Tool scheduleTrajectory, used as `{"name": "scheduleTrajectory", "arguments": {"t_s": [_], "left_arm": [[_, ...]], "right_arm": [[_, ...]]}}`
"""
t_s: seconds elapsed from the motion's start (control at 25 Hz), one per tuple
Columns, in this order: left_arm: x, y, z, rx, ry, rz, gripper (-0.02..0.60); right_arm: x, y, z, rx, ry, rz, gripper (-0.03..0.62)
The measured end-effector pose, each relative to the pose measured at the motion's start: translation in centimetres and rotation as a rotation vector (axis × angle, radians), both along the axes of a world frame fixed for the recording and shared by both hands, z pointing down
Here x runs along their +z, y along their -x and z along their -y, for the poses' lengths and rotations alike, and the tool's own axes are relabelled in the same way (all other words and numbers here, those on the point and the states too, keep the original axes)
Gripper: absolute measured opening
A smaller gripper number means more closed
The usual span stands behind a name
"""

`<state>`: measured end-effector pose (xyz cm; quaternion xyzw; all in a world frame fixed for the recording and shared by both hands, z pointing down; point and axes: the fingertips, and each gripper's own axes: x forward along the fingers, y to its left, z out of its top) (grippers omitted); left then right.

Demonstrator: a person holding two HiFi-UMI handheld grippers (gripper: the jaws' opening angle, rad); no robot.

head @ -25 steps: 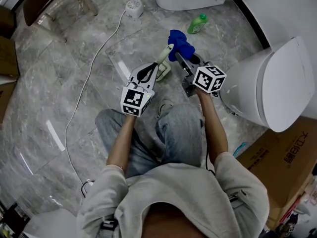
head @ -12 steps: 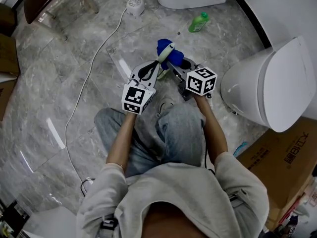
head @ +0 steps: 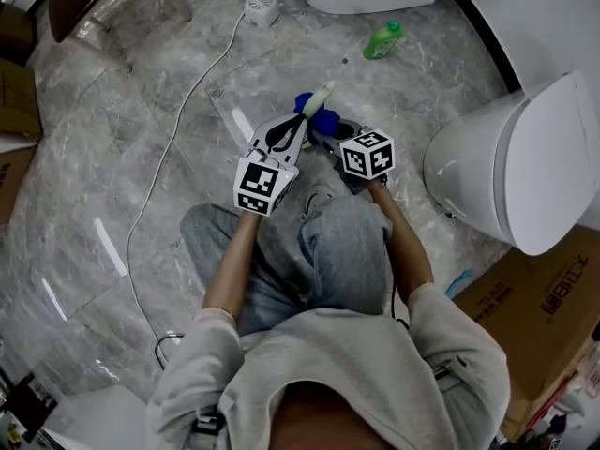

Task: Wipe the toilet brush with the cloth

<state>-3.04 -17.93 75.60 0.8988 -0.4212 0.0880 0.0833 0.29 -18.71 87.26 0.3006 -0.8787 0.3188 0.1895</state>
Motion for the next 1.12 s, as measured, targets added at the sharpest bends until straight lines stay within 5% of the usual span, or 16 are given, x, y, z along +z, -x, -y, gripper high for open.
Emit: {"name": "scheduleTrajectory", "arguments": {"t_s": [0.56,0.88,1.12], "left_arm": [[0.1,-0.1,-0.6,0.017,0.004,0.009,0.02],[-0.3,-0.1,-0.5,0.023,-0.006,0.009,0.02],[-0.9,-0.5,-0.3,0.03,-0.022,0.008,0.02]], "right_arm": [[8.6,-1.0,0.6,0.022,0.175,-0.134,0.112],[-0.3,-3.2,2.6,0.146,0.023,0.032,0.111],[-8.5,-2.2,3.7,0.096,-0.094,0.18,0.112]]}}
